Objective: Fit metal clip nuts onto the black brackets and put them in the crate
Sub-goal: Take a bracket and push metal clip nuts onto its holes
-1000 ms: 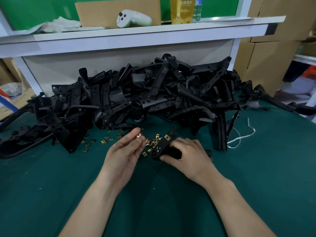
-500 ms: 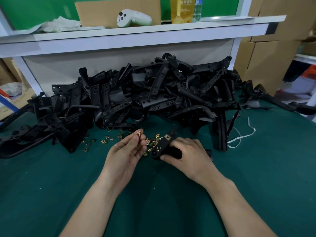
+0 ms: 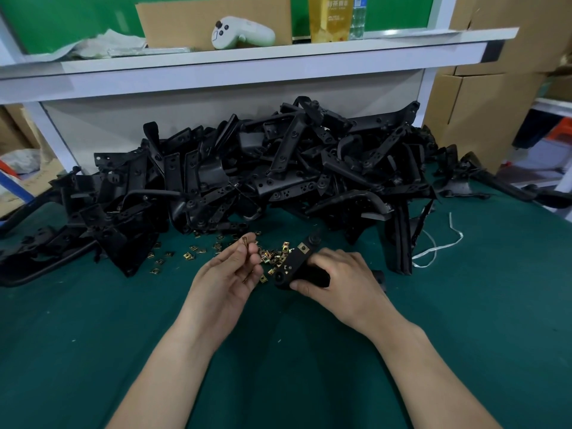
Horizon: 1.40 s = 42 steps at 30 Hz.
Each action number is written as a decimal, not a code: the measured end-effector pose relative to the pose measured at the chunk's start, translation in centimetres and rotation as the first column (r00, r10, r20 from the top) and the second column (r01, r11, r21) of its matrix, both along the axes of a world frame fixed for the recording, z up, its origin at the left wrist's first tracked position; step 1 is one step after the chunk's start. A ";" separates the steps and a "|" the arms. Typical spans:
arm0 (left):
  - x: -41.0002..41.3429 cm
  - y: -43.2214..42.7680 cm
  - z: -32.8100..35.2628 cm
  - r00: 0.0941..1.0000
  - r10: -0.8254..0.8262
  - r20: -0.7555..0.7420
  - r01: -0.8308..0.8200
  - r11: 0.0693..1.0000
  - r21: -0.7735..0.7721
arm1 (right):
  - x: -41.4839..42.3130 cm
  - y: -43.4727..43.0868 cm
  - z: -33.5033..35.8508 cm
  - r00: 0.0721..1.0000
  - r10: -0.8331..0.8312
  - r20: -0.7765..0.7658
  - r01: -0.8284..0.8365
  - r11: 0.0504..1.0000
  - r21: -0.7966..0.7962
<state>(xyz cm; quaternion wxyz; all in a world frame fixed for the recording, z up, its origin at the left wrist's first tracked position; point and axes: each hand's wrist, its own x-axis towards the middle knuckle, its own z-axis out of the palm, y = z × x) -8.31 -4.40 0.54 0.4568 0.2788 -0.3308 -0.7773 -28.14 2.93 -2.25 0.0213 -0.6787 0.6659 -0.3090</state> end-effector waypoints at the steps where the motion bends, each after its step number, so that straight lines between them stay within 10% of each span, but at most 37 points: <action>1: 0.0 0.0 0.0 1.000 -0.013 -0.016 0.013 1.000 0.017 | 0.0 0.0 -0.1 1.000 0.001 0.002 -0.001 1.000 0.000; 42: 0.0 0.8 0.6 0.996 0.008 0.088 -0.005 1.000 -0.029 | -0.2 -0.2 -0.6 1.000 0.007 0.022 -0.006 0.999 -0.043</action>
